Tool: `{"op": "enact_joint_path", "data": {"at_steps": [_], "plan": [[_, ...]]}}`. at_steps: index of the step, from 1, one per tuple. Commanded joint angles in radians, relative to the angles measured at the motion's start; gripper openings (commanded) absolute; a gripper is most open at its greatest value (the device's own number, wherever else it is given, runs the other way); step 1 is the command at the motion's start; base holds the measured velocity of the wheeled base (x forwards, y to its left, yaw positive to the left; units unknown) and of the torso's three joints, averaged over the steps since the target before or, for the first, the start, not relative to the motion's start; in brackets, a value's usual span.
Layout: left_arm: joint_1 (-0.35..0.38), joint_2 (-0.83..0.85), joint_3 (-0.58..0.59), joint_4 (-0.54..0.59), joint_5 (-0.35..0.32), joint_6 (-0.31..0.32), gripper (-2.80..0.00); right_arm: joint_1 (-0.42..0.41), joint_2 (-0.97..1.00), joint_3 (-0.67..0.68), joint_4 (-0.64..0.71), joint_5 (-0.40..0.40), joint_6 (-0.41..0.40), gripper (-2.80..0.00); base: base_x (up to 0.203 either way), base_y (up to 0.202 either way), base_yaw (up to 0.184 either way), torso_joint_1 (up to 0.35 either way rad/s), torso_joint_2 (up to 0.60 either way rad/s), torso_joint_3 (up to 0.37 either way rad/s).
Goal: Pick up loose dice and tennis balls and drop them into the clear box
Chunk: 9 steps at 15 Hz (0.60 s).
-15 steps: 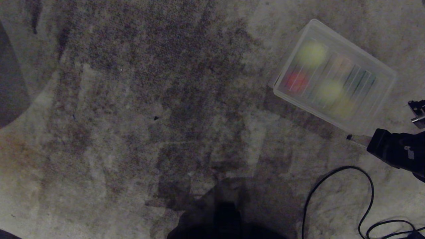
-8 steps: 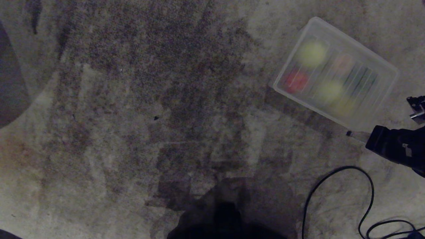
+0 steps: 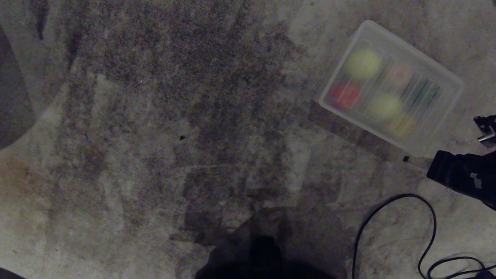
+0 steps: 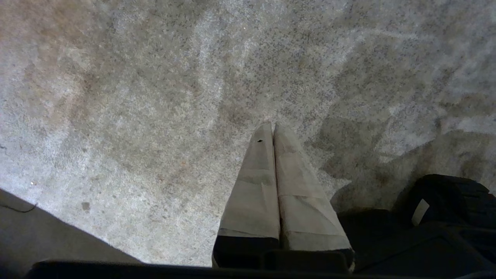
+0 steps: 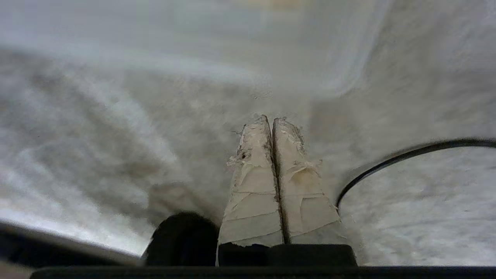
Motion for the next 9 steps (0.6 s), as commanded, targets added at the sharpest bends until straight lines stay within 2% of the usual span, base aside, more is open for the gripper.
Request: {"op": "enact_joint_path", "data": {"at_steps": [1,6,9], "plan": [[0.000,0.001,0.002,-0.001,0.001,-0.001,-2.80,0.014,-0.069,0.020,0.027,0.003,0.000,-2.80,0.000,0.000,0.000,0.000,0.00,0.000],[0.000,0.001,0.002,-0.001,0.000,-0.002,-2.80,0.018,-0.286,0.084,0.170,-0.004,-0.053,-2.80,0.000,0.000,0.000,0.000,0.00,0.000],[0.000,0.001,0.002,-0.001,0.000,-0.002,-2.80,0.018,-0.510,0.132,0.371,-0.007,-0.149,-2.80,0.000,0.000,0.000,0.000,0.00,0.000]]}}
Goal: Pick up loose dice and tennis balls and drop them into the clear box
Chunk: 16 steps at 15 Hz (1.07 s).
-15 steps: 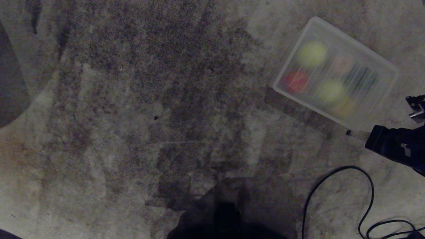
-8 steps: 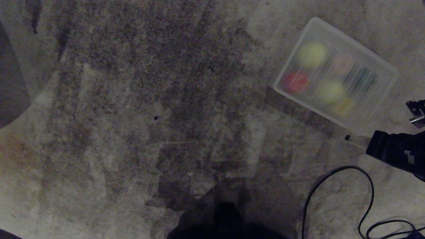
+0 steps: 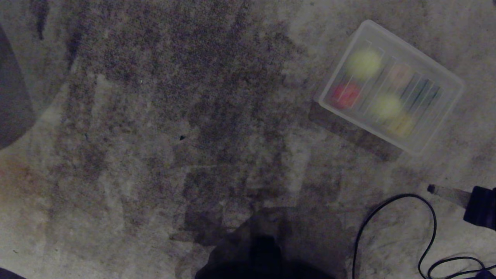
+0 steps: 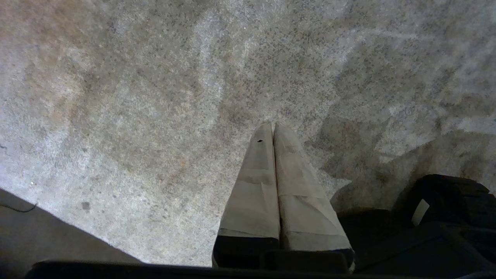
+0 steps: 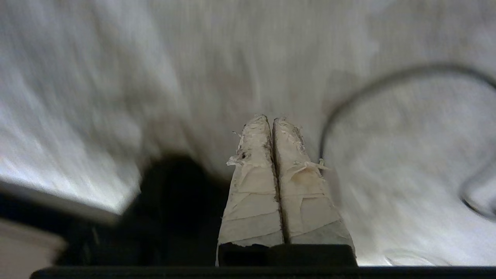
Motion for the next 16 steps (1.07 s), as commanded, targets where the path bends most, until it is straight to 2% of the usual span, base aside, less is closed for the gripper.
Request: {"op": "enact_joint_path", "data": {"at_steps": [1,3,5,8,10,12,14,16], "plan": [[0.000,0.001,0.002,-0.001,0.002,-0.001,-2.80,0.000,-0.262,0.040,0.159,0.001,-0.059,-2.80,0.000,0.000,0.000,0.000,0.00,0.000],[0.000,0.001,0.002,-0.001,0.000,-0.001,-2.80,0.000,-0.442,0.085,0.285,-0.001,-0.100,-2.80,0.000,0.000,0.000,0.000,0.00,0.000],[0.000,0.001,0.002,-0.001,0.000,-0.001,-2.80,-0.004,-0.591,0.144,0.352,-0.010,-0.127,-2.80,0.000,0.000,0.000,0.000,0.00,0.000],[0.000,0.001,0.002,-0.001,0.000,-0.001,-2.80,-0.004,-0.778,0.271,0.387,-0.108,-0.198,-2.80,0.000,0.000,0.000,0.000,0.00,0.000],[0.000,0.001,0.002,-0.001,0.000,-0.002,-2.80,0.015,-0.858,0.311,0.397,-0.180,-0.242,-2.80,0.000,0.000,0.000,0.000,0.00,0.000],[0.000,0.001,0.002,-0.001,0.000,-0.003,-2.80,0.043,-0.946,0.328,0.417,-0.243,-0.254,-2.80,0.000,0.000,0.000,0.000,0.00,0.000],[0.000,0.001,0.002,-0.001,0.000,-0.001,-2.80,0.048,-1.041,0.337,0.451,-0.268,-0.256,-2.80,0.000,0.000,0.000,0.000,0.00,0.000],[0.000,0.001,0.002,-0.001,0.000,-0.003,-2.80,0.050,-1.057,0.340,0.466,-0.277,-0.253,-2.80,0.000,0.000,0.000,0.000,0.00,0.000]]}}
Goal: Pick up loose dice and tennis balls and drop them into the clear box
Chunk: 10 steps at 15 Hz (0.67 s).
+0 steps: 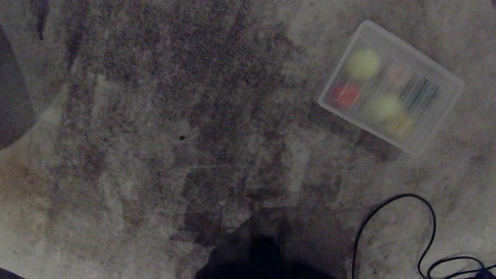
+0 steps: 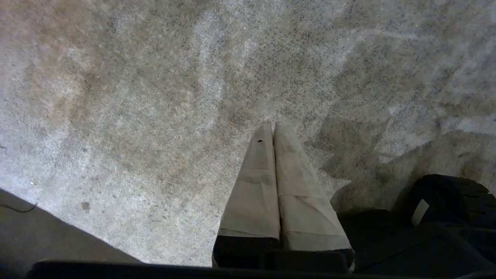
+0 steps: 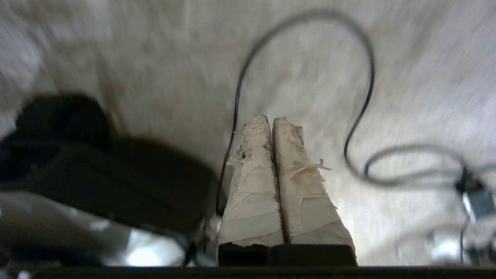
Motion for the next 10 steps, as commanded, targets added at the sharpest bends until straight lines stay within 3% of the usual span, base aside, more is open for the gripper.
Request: {"op": "enact_joint_path", "data": {"at_steps": [1,10], "plan": [[0.000,0.001,0.002,-0.001,0.001,0.000,-2.80,0.003,-0.060,0.004,0.008,-0.001,0.002,-2.80,0.000,0.000,0.000,0.000,0.00,0.000],[0.000,0.001,0.002,0.001,0.002,0.001,-2.80,0.003,-0.060,0.004,0.006,-0.001,0.001,-2.80,0.000,0.000,0.000,0.000,0.00,0.000]]}}
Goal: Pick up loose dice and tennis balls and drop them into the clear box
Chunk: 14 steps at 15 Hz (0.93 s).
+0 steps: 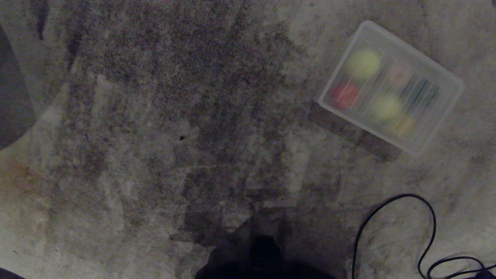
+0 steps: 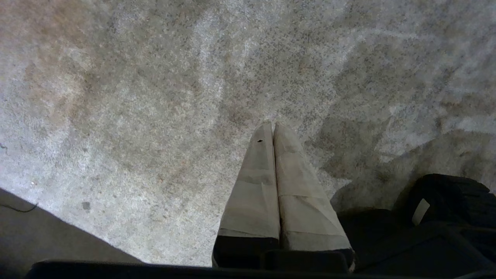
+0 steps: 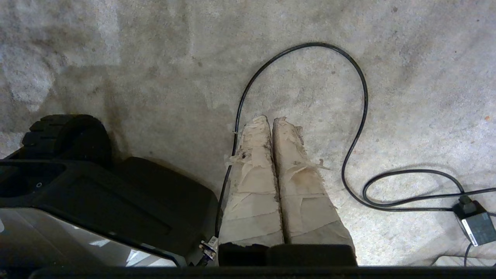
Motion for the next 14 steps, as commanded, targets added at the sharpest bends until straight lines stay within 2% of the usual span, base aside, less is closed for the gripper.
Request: {"op": "enact_joint_path", "data": {"at_steps": [1,5,7,14], "plan": [[0.000,0.001,0.002,0.000,-0.002,0.005,-2.80,-0.001,0.003,0.000,0.001,0.001,-0.001,-2.80,0.000,0.000,0.000,0.000,0.00,0.000],[0.000,0.001,0.002,0.001,-0.007,0.031,-2.80,0.000,0.003,0.000,0.001,0.001,0.000,-2.80,0.000,0.000,0.000,0.000,0.00,0.000],[0.000,0.001,0.002,-0.002,-0.001,0.011,-2.80,0.000,0.003,0.000,0.001,-0.001,-0.002,-2.80,0.000,0.000,0.000,0.002,0.00,0.066],[0.000,0.001,0.002,-0.002,0.001,0.008,-2.80,0.000,0.003,0.000,0.001,0.001,0.001,-2.80,0.000,0.000,0.000,0.003,0.01,0.189]]}}
